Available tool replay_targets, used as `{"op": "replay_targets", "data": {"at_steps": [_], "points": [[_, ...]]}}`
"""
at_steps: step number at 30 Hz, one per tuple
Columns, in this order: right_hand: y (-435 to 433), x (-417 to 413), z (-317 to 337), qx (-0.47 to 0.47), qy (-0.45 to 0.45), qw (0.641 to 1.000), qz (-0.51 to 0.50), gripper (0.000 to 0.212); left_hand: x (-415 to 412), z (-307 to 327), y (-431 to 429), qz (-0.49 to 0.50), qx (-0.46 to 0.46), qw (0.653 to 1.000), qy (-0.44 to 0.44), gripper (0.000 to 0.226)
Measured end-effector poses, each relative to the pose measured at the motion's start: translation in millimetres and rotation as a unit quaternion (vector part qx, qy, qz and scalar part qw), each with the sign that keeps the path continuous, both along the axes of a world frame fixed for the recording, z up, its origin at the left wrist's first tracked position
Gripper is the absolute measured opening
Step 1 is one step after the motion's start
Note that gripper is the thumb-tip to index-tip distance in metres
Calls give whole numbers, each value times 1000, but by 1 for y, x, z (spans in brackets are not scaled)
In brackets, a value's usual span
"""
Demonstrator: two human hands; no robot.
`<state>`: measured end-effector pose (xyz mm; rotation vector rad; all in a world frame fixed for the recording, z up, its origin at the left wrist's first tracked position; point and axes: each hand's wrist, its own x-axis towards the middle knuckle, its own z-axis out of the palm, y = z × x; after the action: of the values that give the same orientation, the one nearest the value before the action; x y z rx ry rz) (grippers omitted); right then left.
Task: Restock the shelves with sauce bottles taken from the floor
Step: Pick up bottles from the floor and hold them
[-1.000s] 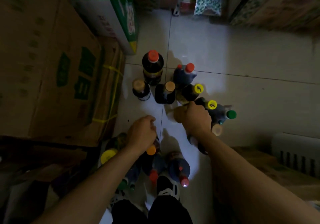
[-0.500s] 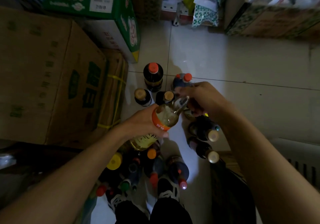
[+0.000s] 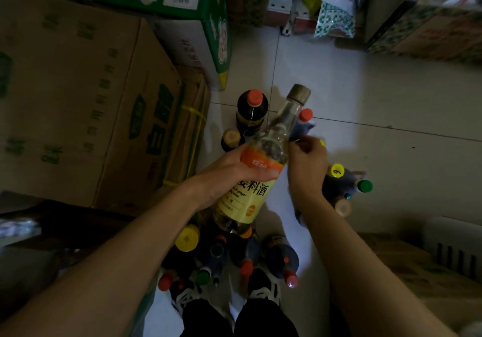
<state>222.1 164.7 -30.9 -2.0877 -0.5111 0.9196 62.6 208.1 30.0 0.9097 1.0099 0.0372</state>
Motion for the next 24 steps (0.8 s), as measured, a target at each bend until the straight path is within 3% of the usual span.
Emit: {"op": "replay_targets", "data": {"at_steps": [3,7,9,14,19,24], "points": [[-7,-8,-25,-64,-9,990,125,44,-11,-2,2,27,35,999,18,53],[-4,-15,-47,-45,-2,989,140,61,-21,-7,5,83,71,993,48,75],[3,-15,-56,-55,8,988,144,56,-25,-11,4,102,73,990,63,72],[28,-16,-81,-59,0,989,133,17,-34,-25,6,128,76,986,71,73],[34,-8,-73,-46,-8,992,118,24,-37,-23,9,148,85,982,78,67],[30,-6,3,23,-23,991,131,39,-39,23,8,175,96,977,68,53]]}}
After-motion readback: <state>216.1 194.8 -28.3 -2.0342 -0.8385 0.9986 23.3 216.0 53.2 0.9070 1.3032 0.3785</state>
